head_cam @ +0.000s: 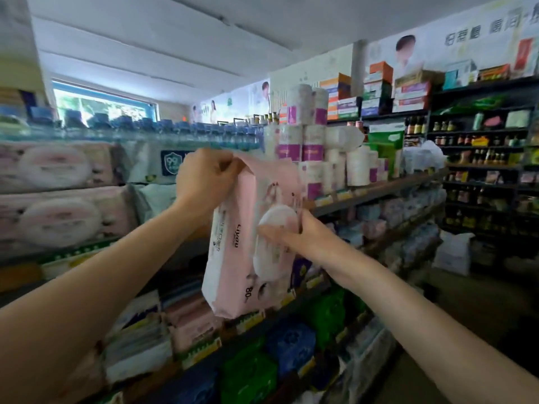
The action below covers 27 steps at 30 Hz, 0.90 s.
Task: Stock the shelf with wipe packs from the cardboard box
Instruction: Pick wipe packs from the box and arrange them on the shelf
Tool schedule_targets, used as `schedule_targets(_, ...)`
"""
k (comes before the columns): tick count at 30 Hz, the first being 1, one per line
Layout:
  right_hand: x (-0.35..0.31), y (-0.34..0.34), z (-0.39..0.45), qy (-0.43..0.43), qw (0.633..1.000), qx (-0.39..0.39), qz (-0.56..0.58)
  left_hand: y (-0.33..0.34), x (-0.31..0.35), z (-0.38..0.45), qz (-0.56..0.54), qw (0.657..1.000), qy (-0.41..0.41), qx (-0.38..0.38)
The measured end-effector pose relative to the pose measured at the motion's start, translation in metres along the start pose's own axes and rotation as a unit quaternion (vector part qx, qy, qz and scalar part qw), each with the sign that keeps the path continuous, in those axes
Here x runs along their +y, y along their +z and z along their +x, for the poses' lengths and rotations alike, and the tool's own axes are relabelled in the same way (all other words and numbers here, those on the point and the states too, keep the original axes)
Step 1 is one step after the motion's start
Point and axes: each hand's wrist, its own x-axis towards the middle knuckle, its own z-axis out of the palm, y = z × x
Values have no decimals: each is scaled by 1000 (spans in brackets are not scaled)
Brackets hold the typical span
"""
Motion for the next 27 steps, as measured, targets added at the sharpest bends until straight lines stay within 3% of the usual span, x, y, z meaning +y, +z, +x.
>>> schedule_targets(4, 1, 40, 33, -116, 986, 119, 1, -24, 3, 36, 69, 995, -19, 68)
schedule_targets(9, -30, 45, 86, -247, 957, 147, -23, -48, -10, 71, -68, 986, -50, 145)
schedule_targets(11, -48, 42, 105, -326, 923, 174, -109, -69, -22, 78, -113, 982, -43, 145)
schedule_targets(13, -72, 41, 122, -398, 850, 224, -262, -93, -39, 75, -122, 984, -37, 122)
schedule_targets(14, -84, 42, 130, -428, 807, 242, -327, -103, -50, 73, -97, 989, -23, 111)
schedule_targets(16, -103, 48, 149, -481, 741, 237, -405, -120, -71, 61, 67, 993, 37, 86)
schedule_targets(17, -109, 52, 157, -502, 721, 223, -423, -124, -79, 53, 163, 982, 69, 69)
schedule_targets(19, -118, 65, 173, -537, 690, 196, -444, -130, -93, 41, 355, 923, 135, 53)
schedule_targets(21, -122, 79, 184, -569, 662, 193, -447, -133, -102, 39, 472, 862, 179, 42)
schedule_targets(23, -123, 94, 190, -604, 642, 190, -432, -138, -105, 41, 535, 825, 179, 42)
schedule_targets(25, -122, 106, 193, -624, 650, 155, -405, -144, -102, 42, 564, 809, 161, 37)
schedule_targets(27, -120, 114, 195, -638, 654, 145, -380, -148, -101, 39, 557, 815, 155, 39)
